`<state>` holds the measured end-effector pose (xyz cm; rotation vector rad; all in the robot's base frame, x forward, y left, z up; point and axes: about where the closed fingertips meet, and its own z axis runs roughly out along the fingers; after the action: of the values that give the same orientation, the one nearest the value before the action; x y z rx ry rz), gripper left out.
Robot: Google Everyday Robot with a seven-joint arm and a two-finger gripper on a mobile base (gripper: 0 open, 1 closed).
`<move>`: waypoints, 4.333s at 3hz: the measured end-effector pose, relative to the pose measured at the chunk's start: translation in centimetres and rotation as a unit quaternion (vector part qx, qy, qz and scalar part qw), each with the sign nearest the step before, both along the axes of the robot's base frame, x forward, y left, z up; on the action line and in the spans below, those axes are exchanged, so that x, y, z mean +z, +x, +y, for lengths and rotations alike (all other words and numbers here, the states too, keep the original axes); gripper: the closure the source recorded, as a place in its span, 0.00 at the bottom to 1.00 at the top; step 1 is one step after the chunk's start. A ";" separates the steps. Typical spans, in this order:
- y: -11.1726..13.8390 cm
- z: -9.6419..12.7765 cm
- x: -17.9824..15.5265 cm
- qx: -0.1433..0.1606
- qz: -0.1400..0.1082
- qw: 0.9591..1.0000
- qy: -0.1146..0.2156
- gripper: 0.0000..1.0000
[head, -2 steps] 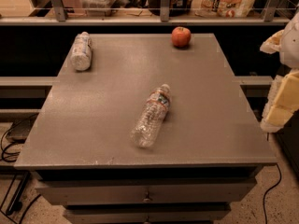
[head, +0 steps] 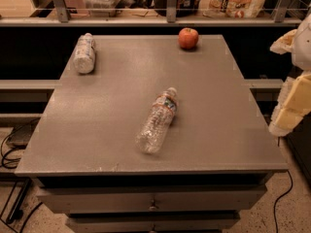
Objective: Pick apple
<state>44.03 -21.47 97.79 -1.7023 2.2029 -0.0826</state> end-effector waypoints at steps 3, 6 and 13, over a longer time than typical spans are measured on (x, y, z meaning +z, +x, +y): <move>10.9 3.2 0.0 -0.041 -0.140 0.968 0.205 0.00; 17.1 6.3 -2.1 -0.077 -0.157 0.939 0.295 0.00; 35.5 8.2 -6.1 -0.218 -0.218 0.827 0.471 0.00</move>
Offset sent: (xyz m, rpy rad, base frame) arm 0.1039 0.0289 -0.0014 0.4825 -0.2754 -0.0933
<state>79.51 -13.31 91.66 -0.5526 1.7424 0.4012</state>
